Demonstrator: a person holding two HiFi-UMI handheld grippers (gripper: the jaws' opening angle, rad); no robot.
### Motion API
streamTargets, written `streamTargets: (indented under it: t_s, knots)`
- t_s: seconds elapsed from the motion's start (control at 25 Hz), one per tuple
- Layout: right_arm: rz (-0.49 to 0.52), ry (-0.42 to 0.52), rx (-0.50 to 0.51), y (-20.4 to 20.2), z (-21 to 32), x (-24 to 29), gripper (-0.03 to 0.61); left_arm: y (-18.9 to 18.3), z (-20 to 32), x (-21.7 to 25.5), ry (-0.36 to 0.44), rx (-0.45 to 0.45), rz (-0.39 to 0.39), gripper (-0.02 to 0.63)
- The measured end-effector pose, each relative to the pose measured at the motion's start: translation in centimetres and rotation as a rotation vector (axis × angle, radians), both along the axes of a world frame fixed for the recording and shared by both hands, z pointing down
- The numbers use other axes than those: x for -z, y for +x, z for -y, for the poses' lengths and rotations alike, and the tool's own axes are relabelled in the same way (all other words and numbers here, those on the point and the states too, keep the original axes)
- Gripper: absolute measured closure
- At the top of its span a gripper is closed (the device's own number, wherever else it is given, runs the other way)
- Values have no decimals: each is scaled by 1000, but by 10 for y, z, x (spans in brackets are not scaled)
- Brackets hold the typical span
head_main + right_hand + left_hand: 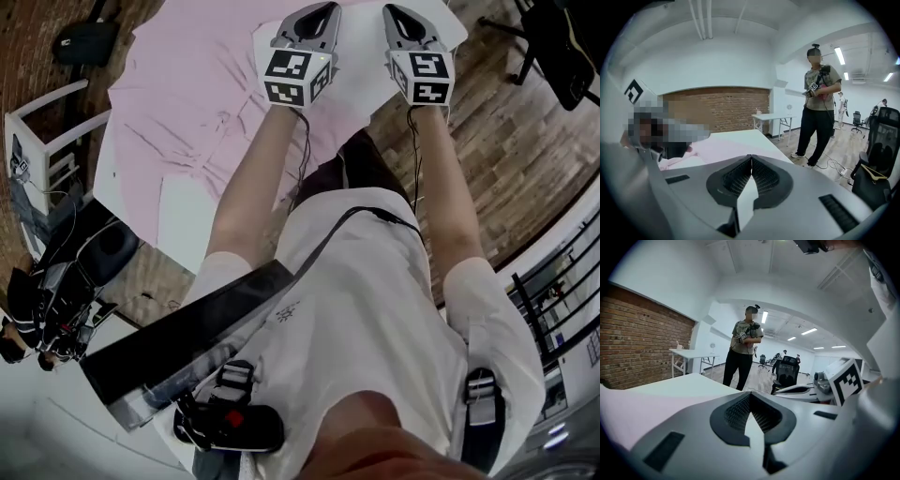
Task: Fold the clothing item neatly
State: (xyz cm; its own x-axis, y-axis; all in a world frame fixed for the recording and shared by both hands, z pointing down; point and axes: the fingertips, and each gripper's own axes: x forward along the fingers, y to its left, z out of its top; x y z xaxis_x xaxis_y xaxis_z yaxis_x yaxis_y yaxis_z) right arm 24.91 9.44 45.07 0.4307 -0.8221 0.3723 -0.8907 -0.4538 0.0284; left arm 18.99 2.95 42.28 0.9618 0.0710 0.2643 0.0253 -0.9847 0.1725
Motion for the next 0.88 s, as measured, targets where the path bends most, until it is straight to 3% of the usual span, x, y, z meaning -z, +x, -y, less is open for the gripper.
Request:
streamTargets:
  t_s: [0.2, 0.44, 0.88]
  knots:
    - [6, -54, -39, 28, 6, -29, 570, 19, -3, -18, -4, 1, 25, 621]
    - [66, -134, -73, 55, 14, -61, 462, 28, 0, -31, -19, 12, 52, 621]
    - [182, -264, -156, 71, 12, -97, 460, 22, 10, -33, -41, 32, 55, 621]
